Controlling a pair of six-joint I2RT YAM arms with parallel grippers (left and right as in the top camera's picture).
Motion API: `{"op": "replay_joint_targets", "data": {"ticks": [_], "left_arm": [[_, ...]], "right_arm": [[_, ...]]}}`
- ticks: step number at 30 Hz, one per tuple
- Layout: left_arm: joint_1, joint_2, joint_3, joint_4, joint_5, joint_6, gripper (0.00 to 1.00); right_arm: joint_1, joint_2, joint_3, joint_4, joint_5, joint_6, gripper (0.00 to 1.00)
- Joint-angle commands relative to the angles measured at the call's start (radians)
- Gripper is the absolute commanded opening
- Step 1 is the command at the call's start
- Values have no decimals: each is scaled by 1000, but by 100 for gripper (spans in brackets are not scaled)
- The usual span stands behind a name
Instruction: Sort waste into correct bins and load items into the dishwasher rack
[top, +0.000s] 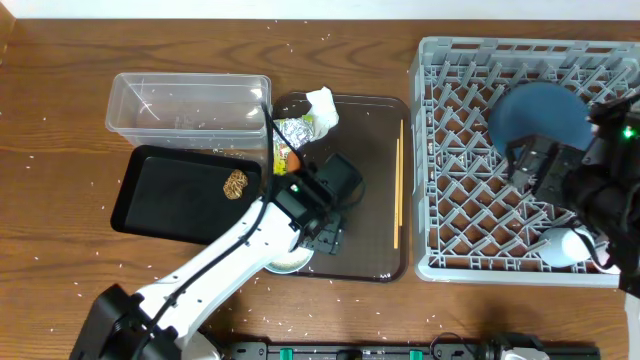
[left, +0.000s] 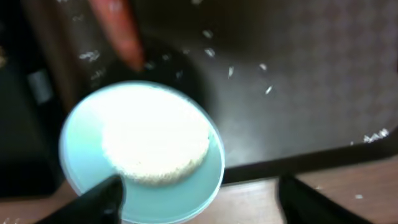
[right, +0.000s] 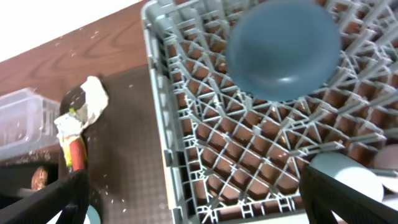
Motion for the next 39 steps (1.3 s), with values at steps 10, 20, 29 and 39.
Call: {"op": "replay_joint_targets", "data": {"ticks": [10, 20, 29, 39], "left_arm": [[6, 1, -247, 188, 125, 162, 36], [6, 61, -282, 228, 132, 216, 19], [6, 145, -272, 240, 131, 238, 6], [37, -35, -28, 47, 138, 166, 6]], "right_arm": [[-34, -1, 11, -2, -32, 21, 99], [-33, 7, 11, -6, -32, 21, 99], [-33, 8, 11, -9, -32, 21, 99], [-33, 8, 11, -9, -32, 21, 99]]}}
